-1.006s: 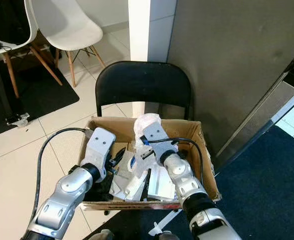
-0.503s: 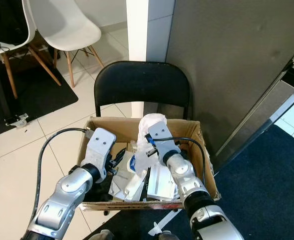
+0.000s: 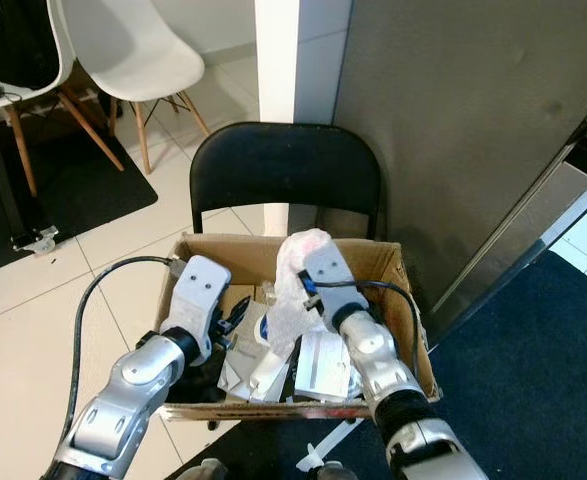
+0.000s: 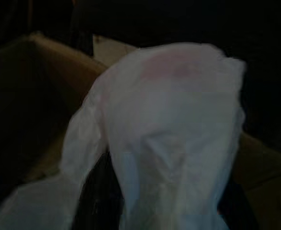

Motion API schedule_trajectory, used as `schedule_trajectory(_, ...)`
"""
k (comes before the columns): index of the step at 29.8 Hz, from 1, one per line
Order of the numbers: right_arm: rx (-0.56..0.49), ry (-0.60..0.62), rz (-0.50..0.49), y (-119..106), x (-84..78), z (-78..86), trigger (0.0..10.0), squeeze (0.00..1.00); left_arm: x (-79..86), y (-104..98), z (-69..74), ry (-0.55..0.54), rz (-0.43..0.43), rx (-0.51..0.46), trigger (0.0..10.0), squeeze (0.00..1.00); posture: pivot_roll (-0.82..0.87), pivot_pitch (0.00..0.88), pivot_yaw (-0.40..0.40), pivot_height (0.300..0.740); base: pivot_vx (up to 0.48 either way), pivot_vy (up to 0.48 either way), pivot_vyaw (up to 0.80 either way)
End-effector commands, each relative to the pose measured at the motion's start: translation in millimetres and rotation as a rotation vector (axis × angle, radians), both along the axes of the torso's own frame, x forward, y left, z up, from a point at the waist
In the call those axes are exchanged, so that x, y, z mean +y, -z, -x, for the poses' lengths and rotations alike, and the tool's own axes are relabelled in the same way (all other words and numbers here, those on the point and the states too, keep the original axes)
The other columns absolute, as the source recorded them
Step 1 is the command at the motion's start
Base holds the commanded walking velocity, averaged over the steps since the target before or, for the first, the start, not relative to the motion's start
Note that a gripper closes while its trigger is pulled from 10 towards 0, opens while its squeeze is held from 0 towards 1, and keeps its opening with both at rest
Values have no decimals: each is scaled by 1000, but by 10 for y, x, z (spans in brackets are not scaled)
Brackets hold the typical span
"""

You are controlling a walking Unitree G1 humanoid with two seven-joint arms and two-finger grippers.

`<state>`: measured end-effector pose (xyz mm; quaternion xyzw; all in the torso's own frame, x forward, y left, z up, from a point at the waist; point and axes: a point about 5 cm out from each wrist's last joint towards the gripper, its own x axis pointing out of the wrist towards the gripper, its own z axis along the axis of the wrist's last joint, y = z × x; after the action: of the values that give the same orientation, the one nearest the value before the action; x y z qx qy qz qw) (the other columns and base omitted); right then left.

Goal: Picking trash to rubbish bin

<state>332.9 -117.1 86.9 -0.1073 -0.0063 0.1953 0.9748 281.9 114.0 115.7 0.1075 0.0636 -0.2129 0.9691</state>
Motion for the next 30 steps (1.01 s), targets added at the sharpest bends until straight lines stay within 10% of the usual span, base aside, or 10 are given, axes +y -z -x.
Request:
schedule_trajectory(1, -1, -3, -30, -6, -30, 19, 10000, 1000, 15, 30, 23, 2, -9, 15, 10000, 0, 16, 161, -57, 740, 0, 0, 0)
schedule_trajectory(4, -26, 1, 1, -21, -6, 31, 10000, 1000, -6, 13, 5, 6, -6, 11, 10000, 0, 20, 159, -57, 740, 0, 0, 0)
schedule_trajectory(5, -28, -4, 1, -24, 9, 30, 10000, 729, -7, 9, 0, 6, -5, 10, 10000, 0, 21, 157, -57, 740, 0, 0, 0)
schedule_trajectory(6, -35, -12, -1, -39, 35, 25, 10000, 0, -7, 5, -5, 6, -5, 9, 10000, 0, 21, 158, -57, 740, 0, 0, 0)
schedule_trajectory(18, -124, 118, -94, -308, -137, -75, 10000, 0, 25, -20, -19, -20, -1, -15, 10000, 0, 18, 160, -54, 740, 0, 0, 0)
schedule_trajectory(30, -175, 304, -209, -326, -449, 180, 10000, 0, 208, -213, -147, -261, 104, -144, 10000, 0, -15, 163, -47, 740, 0, 0, 0)
